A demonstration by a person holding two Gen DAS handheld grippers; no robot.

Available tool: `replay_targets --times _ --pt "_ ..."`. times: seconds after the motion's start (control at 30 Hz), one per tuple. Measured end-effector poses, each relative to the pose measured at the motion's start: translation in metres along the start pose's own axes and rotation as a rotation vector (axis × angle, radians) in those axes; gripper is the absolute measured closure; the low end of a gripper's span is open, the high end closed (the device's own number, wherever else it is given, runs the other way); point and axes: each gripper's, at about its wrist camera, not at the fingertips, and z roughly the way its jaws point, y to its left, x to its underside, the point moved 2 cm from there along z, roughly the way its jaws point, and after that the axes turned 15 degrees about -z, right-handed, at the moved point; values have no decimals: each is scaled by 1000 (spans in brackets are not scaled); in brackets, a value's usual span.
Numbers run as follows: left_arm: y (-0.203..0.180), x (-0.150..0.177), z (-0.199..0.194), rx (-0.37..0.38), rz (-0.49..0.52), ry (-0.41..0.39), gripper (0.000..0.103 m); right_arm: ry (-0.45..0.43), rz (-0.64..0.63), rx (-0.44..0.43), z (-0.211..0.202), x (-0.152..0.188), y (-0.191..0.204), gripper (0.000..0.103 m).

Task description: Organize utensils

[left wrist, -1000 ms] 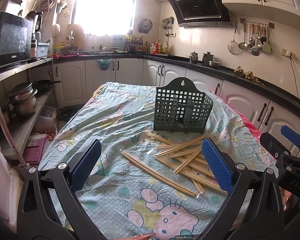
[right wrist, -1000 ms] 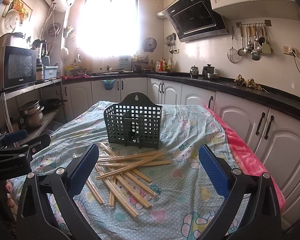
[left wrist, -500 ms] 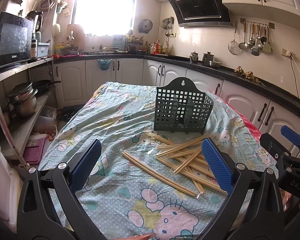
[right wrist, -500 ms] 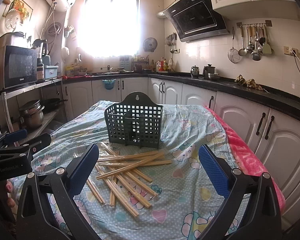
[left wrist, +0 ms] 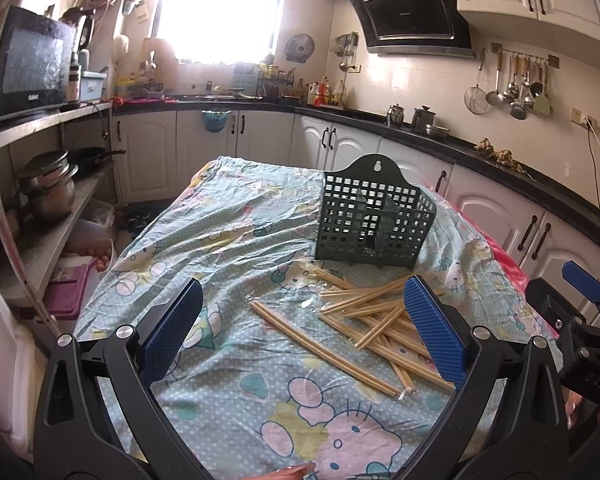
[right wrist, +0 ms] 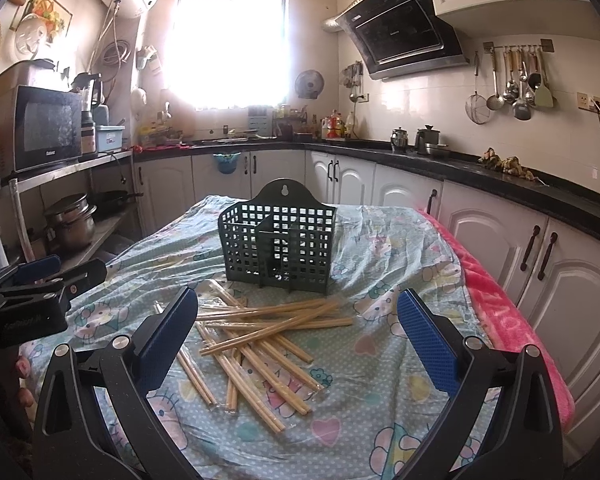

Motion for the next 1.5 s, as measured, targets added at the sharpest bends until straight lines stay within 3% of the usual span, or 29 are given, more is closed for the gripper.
replay_targets --times 0.53,0.77,1.17,1.5 --pt "60 -27 20 -45 -158 56 10 122 -4 -208 55 -27 1 6" --pt "70 -33 43 -57 -200 119 10 166 -10 -204 88 -33 -10 6" --pt "61 -13 105 -39 -251 324 11 262 23 -173 139 -16 -43 6" --pt "69 0 143 -20 -320 432 39 343 68 -179 172 9 -63 6"
